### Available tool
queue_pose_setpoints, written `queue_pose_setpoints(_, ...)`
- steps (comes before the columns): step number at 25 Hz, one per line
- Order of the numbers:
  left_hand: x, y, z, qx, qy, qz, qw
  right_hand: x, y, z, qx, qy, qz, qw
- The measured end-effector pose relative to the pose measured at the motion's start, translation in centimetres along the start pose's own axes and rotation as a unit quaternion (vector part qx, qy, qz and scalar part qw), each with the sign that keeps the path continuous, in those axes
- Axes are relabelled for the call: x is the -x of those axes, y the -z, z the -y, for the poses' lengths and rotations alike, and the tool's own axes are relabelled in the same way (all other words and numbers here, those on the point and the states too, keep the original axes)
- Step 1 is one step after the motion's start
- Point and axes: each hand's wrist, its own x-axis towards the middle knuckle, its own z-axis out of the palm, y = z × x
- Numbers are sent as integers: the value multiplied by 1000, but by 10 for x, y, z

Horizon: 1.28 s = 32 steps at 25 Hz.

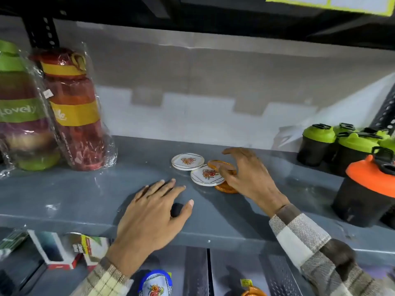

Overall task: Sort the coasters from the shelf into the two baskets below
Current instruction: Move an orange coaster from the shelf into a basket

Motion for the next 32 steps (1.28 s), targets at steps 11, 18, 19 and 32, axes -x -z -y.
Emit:
queue_pose_setpoints(11,-3,-3,3,7,21,-9,1000,-33,-23,-19,-99,-129,106,981)
queue_pose_setpoints(18,-2,-3,3,-1,22,17,1000,42,15,6,-159,-29,-59,985)
queue_pose_setpoints(19,-2,-3,2,3,22,20,1000,58,18,9,-159,-18,-63,985)
queue_pose_setpoints(32,-3,-6,-3,19,34,-11,999,293,-37,-31,-120,-91,-35,988)
